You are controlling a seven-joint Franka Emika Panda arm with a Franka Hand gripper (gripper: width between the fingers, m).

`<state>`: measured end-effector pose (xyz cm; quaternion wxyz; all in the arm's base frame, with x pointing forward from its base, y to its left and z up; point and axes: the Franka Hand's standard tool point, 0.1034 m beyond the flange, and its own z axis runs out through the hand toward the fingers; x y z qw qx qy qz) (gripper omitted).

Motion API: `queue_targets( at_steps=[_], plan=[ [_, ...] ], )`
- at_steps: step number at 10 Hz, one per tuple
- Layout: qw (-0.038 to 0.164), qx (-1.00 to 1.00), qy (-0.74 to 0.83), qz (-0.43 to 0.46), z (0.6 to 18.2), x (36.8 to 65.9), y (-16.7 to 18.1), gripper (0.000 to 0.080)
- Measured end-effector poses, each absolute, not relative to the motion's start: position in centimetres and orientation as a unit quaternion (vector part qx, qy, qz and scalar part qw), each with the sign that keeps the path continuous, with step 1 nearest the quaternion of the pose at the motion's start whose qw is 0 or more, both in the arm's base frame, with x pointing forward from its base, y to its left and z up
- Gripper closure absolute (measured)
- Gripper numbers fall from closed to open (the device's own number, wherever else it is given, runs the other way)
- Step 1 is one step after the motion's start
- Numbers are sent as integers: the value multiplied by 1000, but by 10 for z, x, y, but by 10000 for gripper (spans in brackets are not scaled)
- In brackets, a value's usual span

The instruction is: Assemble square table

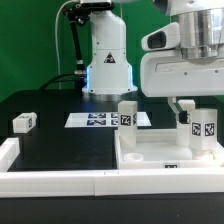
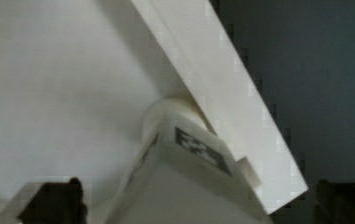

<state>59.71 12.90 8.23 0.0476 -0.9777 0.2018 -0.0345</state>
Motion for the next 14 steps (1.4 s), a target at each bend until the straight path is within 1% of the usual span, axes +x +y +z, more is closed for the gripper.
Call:
queue_targets(
  at_steps=[2,3,6,10,11,12,13,14],
  plan=[
    [37,-991,120,-45,82,597,136,151],
    [35,-995,80,-48,82,597,136,151],
    [29,-997,-37,-53,82,599,126,151],
    [21,-987,-152,-56,82,600,120,151],
    [21,-986,-154,-56,82,600,120,171],
    [21,-987,-152,-56,82,600,120,299],
    [21,-987,-152,-56,82,600,120,299],
    [21,-987,-152,-56,82,600,120,485]
  ],
)
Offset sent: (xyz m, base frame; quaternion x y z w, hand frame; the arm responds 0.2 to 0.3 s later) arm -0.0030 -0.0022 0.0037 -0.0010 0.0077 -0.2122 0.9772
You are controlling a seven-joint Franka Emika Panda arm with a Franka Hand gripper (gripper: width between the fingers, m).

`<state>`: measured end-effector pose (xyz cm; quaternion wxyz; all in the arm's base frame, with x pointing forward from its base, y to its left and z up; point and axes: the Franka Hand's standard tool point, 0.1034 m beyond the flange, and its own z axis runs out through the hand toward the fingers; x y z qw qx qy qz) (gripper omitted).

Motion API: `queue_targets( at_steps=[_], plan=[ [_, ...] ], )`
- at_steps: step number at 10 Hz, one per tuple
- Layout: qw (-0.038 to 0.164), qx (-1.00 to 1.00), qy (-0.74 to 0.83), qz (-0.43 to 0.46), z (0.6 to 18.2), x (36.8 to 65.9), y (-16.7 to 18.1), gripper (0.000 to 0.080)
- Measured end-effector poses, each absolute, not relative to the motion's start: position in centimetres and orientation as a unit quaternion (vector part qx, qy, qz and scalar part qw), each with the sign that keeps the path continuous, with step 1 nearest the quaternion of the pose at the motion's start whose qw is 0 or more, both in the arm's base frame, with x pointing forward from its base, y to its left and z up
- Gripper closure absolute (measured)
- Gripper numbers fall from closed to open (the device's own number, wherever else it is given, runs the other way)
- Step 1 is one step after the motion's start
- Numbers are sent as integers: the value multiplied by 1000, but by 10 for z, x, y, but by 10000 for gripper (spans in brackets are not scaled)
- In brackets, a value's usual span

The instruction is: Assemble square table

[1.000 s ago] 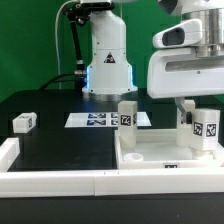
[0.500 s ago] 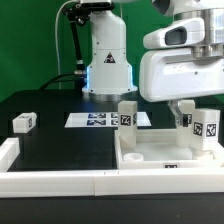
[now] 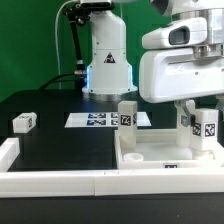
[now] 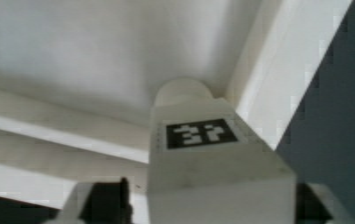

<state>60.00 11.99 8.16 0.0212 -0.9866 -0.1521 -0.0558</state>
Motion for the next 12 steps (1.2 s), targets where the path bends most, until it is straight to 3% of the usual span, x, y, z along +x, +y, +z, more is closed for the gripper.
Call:
queue_targets(
  at_steps=[5,12],
  plan=[
    [22,-988,-139,-56,82,600,120,509],
    [47,-970,235,-42,80,601,118,508]
  ],
)
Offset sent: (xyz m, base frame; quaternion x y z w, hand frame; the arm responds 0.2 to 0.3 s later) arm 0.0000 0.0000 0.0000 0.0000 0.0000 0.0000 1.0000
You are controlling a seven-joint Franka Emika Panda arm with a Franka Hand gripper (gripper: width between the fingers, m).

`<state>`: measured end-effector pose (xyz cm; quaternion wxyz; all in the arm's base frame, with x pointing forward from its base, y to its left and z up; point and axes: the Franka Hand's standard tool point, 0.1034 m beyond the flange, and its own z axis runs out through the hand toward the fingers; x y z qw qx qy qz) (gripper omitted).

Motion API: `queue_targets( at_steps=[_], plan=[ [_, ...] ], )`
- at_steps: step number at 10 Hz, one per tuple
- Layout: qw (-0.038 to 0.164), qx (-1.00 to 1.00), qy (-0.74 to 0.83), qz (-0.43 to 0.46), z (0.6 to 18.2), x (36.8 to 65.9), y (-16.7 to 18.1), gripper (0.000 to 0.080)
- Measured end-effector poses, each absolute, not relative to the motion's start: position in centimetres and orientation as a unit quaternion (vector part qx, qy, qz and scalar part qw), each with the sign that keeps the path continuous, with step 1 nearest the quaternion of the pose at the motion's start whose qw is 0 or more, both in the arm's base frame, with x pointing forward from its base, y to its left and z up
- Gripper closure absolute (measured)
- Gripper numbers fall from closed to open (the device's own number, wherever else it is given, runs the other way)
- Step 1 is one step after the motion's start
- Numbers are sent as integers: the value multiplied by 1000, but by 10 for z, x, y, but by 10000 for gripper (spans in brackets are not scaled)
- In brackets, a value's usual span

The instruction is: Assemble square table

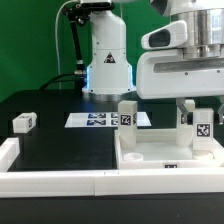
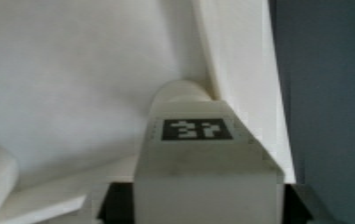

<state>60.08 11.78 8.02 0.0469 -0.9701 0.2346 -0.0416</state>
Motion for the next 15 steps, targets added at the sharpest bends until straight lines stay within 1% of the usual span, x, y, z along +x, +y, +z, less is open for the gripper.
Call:
queue_targets(
  at_steps=[3,5,9,10,11,12,13,15],
  plan=[
    [52,-930,363,-37,80,603,117,508],
    [61,-899,434,-30,80,604,116,508],
    [65,-884,463,-25,79,603,115,499],
    [64,-887,457,-26,79,603,116,326],
    [63,-899,433,-25,79,602,117,209],
    [63,-902,427,-25,79,602,119,209],
    [62,-916,395,-27,79,601,121,160],
    [57,-953,295,-34,79,601,122,152]
  ],
)
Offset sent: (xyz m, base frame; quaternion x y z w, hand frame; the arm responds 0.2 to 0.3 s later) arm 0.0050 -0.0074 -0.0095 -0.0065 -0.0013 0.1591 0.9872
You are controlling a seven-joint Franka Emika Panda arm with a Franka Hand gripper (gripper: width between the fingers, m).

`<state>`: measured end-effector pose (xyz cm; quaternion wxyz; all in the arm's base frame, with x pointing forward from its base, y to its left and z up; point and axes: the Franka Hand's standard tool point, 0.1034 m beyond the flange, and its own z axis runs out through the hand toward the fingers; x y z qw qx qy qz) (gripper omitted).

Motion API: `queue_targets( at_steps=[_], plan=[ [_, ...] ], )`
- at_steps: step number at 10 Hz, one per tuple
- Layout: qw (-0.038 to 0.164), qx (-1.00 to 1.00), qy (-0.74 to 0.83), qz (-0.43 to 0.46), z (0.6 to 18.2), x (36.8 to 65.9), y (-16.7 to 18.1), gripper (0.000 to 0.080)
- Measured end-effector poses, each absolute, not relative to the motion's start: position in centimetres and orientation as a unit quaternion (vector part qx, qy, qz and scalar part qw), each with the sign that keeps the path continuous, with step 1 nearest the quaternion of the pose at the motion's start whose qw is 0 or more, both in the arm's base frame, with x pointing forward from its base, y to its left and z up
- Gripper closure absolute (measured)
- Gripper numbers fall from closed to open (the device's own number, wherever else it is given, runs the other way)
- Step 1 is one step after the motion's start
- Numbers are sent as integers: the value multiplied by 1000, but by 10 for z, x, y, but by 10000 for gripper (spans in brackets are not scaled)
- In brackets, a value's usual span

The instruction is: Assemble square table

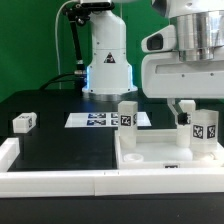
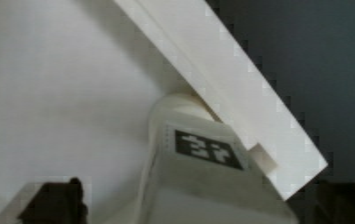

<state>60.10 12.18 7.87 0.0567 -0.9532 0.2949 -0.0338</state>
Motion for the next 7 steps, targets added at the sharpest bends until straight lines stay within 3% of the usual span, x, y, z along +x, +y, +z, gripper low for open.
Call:
queue_targets(
  at_steps=[7],
  plan=[
    [28,-998,1,-51,80,601,126,150]
  ],
)
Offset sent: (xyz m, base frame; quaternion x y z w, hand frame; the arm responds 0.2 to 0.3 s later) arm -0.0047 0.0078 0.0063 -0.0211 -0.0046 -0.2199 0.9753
